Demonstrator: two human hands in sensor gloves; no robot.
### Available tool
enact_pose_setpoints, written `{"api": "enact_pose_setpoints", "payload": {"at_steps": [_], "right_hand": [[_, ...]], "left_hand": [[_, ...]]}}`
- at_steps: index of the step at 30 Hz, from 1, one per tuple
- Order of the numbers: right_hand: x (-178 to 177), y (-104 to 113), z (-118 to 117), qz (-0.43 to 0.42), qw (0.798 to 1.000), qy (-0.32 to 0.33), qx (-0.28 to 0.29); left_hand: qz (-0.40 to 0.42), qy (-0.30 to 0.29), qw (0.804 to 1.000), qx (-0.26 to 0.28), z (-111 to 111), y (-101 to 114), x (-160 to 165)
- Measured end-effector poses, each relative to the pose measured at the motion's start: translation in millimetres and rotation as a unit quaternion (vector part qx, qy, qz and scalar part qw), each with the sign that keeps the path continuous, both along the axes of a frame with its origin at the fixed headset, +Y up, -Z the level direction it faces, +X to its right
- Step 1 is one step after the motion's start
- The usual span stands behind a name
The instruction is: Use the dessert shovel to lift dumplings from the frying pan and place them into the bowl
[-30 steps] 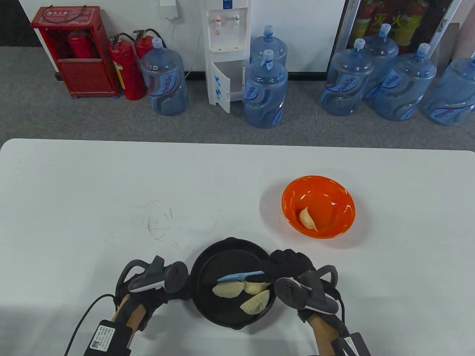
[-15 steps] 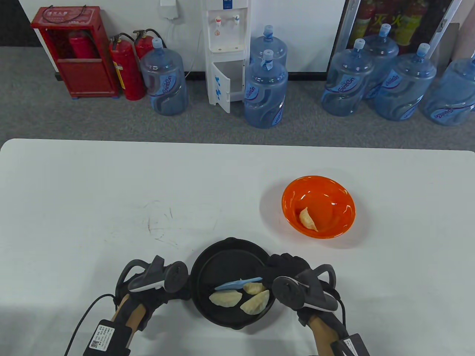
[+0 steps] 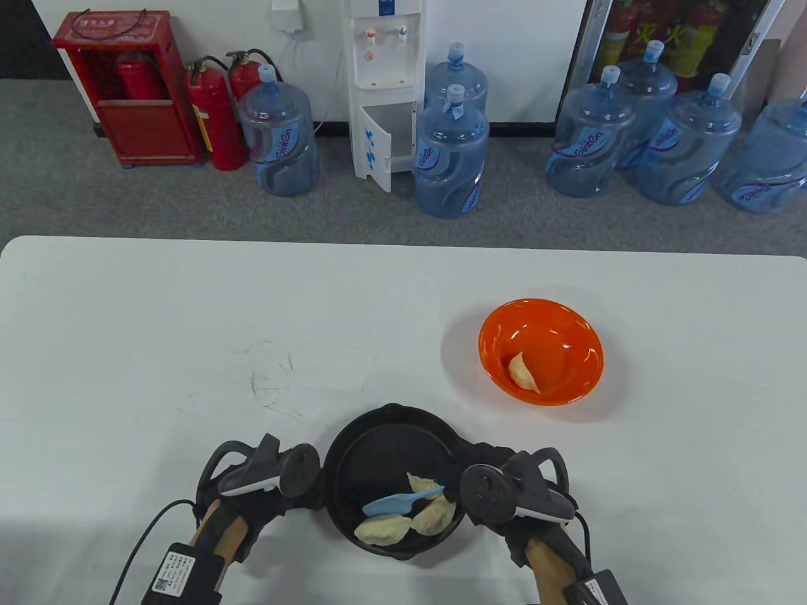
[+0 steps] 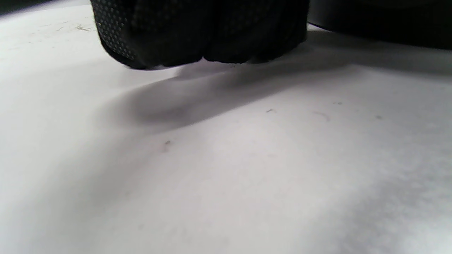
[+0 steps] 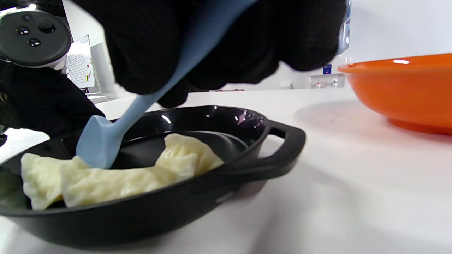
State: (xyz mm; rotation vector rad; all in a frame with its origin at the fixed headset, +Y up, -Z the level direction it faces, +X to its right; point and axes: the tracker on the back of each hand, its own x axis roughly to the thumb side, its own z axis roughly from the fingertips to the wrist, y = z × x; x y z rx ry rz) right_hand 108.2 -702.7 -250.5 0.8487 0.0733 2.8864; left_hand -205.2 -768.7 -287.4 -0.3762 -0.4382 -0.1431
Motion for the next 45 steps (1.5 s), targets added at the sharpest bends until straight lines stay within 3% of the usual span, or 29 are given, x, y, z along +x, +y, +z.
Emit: {"api": "enact_pose_setpoints", "payload": {"at_steps": [10, 14, 17, 35, 45], "right_hand": [[1, -1, -1, -0.006, 1.000, 0.005, -0.026], [0, -3, -2, -0.008, 0.996, 0.023, -0.082], [-2, -5, -3, -0.002, 0.996, 0.019, -0.082], [23, -24, -23, -0.129, 0.968, -0.031, -0.211], [28, -20, -22, -0.119, 0.977, -0.047, -0.173]], "left_hand": [[-0.002, 0.000, 1.000, 0.000, 0, 0, 0], [-0.002, 0.000, 1.000, 0.000, 0, 0, 0], [-0.002, 0.001, 1.000, 0.000, 0, 0, 0], [-0.003, 0.001, 1.000, -0.002, 0, 0, 1], [-0.003, 0.001, 1.000, -0.002, 1, 0, 1]]}}
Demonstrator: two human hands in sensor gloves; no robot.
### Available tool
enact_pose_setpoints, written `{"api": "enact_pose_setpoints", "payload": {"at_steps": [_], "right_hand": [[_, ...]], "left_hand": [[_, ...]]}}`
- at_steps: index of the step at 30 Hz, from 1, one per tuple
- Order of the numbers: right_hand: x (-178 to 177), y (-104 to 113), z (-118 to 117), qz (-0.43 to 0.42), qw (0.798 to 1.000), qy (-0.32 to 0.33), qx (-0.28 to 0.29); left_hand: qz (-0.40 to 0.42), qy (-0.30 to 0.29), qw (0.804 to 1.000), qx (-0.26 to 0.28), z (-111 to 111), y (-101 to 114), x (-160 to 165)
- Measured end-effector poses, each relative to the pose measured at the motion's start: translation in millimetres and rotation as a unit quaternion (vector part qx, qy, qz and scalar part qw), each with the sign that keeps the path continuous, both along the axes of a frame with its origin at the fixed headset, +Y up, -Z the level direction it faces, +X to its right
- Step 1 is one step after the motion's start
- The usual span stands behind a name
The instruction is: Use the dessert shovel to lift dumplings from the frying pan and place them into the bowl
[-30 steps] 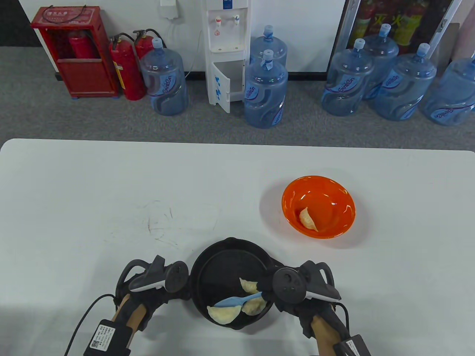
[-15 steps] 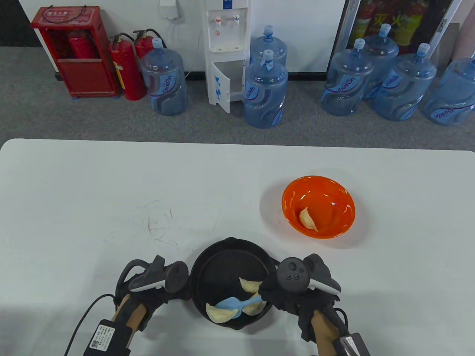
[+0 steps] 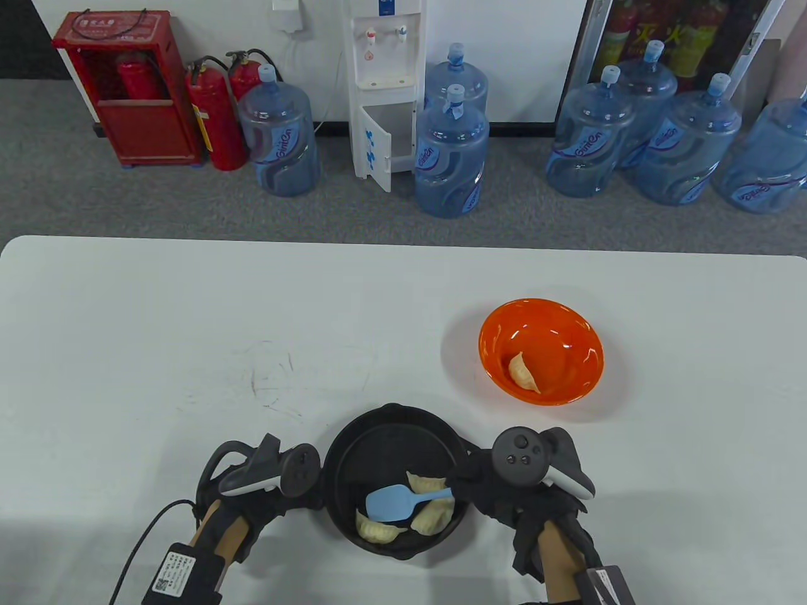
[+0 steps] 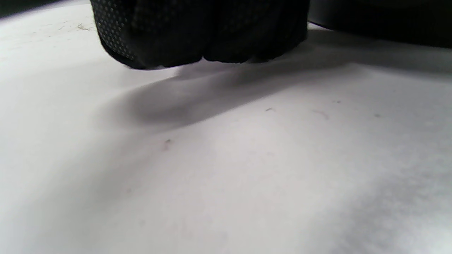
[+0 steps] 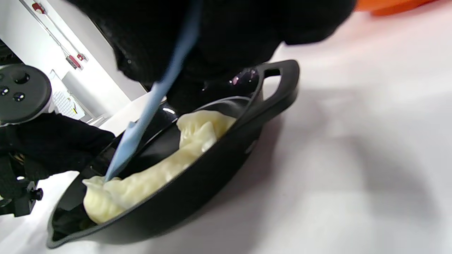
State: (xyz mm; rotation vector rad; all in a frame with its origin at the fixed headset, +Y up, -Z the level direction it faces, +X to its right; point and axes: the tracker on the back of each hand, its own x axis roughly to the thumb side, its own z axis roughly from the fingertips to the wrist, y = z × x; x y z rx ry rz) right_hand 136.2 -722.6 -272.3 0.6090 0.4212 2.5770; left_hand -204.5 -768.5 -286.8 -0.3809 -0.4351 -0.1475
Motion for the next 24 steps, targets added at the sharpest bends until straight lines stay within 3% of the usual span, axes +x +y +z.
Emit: {"api": "enact_pose_setpoints", "payload": {"at_steps": [8, 24], "right_hand": [[-9, -2, 2, 0.055, 0.998, 0.009, 0.021], [-17, 3, 8, 0.072, 0.995, 0.017, 0.067]], "left_hand": [[0.000, 0.000, 1.000, 0.000, 0, 0, 0], [0.000, 0.000, 1.000, 0.000, 0, 0, 0]]}}
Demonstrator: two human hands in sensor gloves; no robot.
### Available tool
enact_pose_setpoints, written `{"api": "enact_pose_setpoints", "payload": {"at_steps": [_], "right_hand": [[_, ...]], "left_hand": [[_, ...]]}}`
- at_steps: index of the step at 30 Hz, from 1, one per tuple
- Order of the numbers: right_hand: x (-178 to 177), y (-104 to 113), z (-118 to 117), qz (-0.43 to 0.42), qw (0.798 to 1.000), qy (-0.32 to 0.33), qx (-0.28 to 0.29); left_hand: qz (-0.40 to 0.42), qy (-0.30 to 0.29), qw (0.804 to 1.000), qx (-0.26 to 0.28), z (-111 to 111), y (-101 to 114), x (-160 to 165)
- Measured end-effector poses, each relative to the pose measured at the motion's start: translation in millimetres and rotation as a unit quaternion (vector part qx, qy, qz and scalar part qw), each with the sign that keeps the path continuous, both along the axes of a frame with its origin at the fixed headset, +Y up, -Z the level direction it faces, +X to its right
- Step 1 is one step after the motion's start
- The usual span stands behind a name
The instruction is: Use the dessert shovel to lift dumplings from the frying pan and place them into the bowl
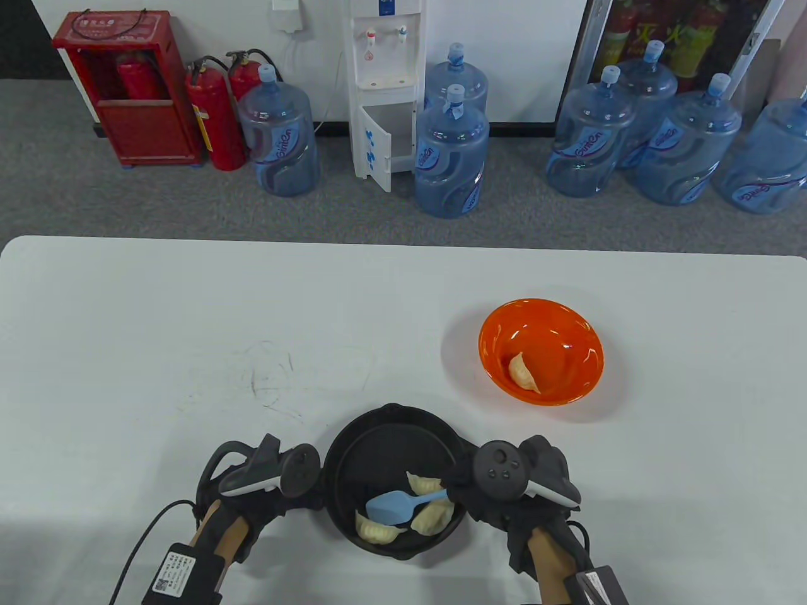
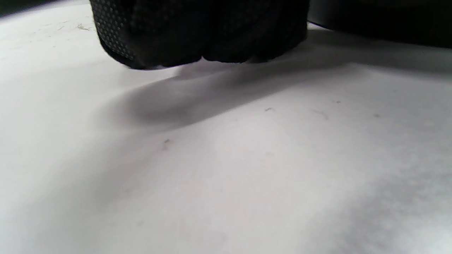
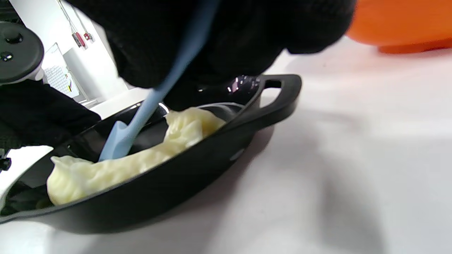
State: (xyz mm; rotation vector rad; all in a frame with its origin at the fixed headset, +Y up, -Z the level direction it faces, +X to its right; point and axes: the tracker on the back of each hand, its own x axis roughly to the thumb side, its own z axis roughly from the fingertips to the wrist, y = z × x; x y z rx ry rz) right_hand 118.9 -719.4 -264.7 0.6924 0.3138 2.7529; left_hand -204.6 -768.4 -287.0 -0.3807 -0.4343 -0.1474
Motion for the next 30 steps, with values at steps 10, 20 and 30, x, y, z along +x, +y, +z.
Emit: {"api": "enact_pose_setpoints", "payload": {"at_steps": [10, 20, 30], "right_hand": [[-8, -6, -1, 0.003, 0.998, 0.029, -0.054], [3, -13, -8, -0.036, 0.992, 0.010, -0.117], [8, -11, -9, -0.051, 0.992, 0.003, -0.116]], "left_hand": [[-0.001, 0.003, 1.000, -0.001, 0, 0, 0], [-0.001, 0.002, 1.000, -0.003, 0, 0, 0], [-0.001, 0.002, 1.000, -0.003, 0, 0, 0]]}}
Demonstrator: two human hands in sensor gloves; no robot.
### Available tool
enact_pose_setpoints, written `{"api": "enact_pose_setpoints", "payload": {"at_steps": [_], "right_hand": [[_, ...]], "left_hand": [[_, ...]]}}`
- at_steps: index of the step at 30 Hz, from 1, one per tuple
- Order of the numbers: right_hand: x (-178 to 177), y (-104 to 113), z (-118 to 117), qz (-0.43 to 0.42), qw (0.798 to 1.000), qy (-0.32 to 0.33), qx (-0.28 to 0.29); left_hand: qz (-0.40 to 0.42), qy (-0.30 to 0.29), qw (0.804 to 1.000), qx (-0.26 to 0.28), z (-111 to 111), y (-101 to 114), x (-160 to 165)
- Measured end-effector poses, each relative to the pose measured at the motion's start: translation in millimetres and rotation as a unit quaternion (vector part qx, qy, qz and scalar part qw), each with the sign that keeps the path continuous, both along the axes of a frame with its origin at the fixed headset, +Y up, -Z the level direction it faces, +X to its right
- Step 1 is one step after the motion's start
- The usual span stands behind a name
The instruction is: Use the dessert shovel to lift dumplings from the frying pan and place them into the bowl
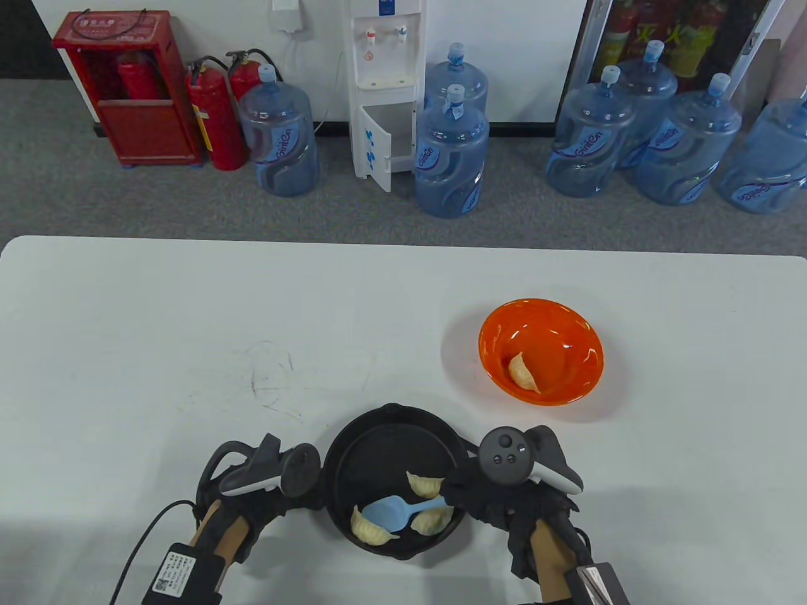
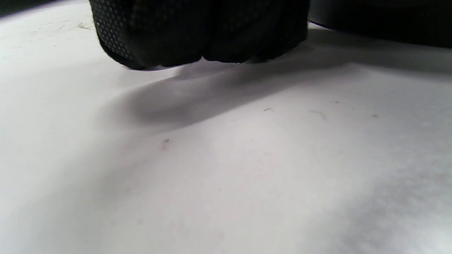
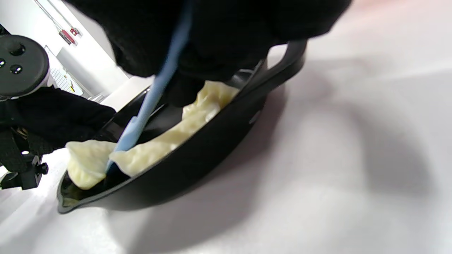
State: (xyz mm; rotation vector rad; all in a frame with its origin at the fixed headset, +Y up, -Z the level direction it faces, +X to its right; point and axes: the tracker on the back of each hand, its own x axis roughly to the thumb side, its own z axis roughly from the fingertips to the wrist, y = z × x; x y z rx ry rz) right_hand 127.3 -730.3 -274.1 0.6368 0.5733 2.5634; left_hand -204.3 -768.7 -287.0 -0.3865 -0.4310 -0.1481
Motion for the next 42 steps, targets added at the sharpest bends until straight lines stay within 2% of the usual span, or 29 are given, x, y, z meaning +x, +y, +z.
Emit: {"api": "enact_pose_setpoints", "payload": {"at_steps": [9, 25, 31, 34, 42], "right_hand": [[4, 2, 0, -0.009, 1.000, 0.002, 0.007], [-18, 2, 6, 0.015, 0.998, 0.024, 0.047], [-15, -2, 3, 0.006, 1.000, 0.019, 0.017], [-9, -5, 0, -0.018, 1.000, 0.007, -0.011], [6, -9, -6, -0.065, 0.997, -0.014, -0.044]], "left_hand": [[0.000, 0.000, 1.000, 0.000, 0, 0, 0], [0.000, 0.000, 1.000, 0.001, 0, 0, 0], [0.000, 0.000, 1.000, 0.001, 0, 0, 0], [-0.001, -0.001, 1.000, 0.000, 0, 1, 0], [-0.001, -0.001, 1.000, 0.000, 0, 1, 0]]}}
